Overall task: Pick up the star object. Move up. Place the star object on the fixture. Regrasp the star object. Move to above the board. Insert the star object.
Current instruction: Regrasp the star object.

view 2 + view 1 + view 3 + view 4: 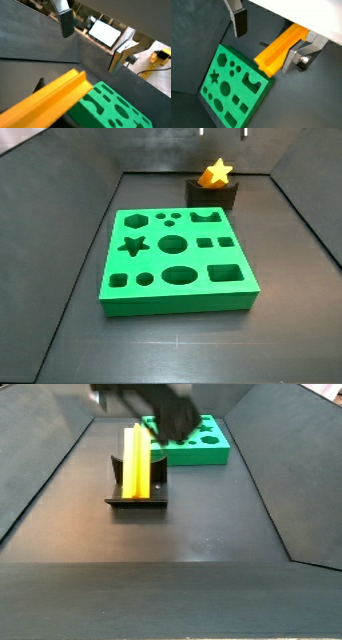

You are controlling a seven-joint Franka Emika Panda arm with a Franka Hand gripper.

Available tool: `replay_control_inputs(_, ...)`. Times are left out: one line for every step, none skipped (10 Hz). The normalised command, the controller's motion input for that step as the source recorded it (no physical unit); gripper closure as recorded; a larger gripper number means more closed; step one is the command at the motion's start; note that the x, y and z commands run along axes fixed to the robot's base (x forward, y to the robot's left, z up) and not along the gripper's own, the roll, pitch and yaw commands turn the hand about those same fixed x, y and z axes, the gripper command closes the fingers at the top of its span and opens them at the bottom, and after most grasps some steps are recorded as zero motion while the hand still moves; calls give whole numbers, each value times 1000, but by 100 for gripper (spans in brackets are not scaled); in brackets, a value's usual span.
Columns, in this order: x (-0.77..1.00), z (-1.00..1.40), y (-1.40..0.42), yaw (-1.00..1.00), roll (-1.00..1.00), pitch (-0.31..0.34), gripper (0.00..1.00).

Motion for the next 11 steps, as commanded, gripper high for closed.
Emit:
replay_control_inputs(-42,785,-1000,24,1000,58,0)
replay_control_inputs(-70,688,-966,23,1000,52,0)
replay_control_inputs(-63,461,-781,22,1000,49,0)
replay_control_inputs(-44,228,-589,22,1000,47,0)
replay_control_inputs(-7,62,-328,22,1000,46,0)
replay_control_inputs(-7,56,-115,22,1000,47,0)
replay_control_inputs(-16,48,-30,22,1000,46,0)
replay_control_inputs(-7,21,-38,22,1000,43,0)
replay_control_inputs(-6,16,-43,23,1000,42,0)
replay_control_inputs(-3,17,-25,23,1000,38,0)
replay_control_inputs(1,11,-20,24,1000,36,0)
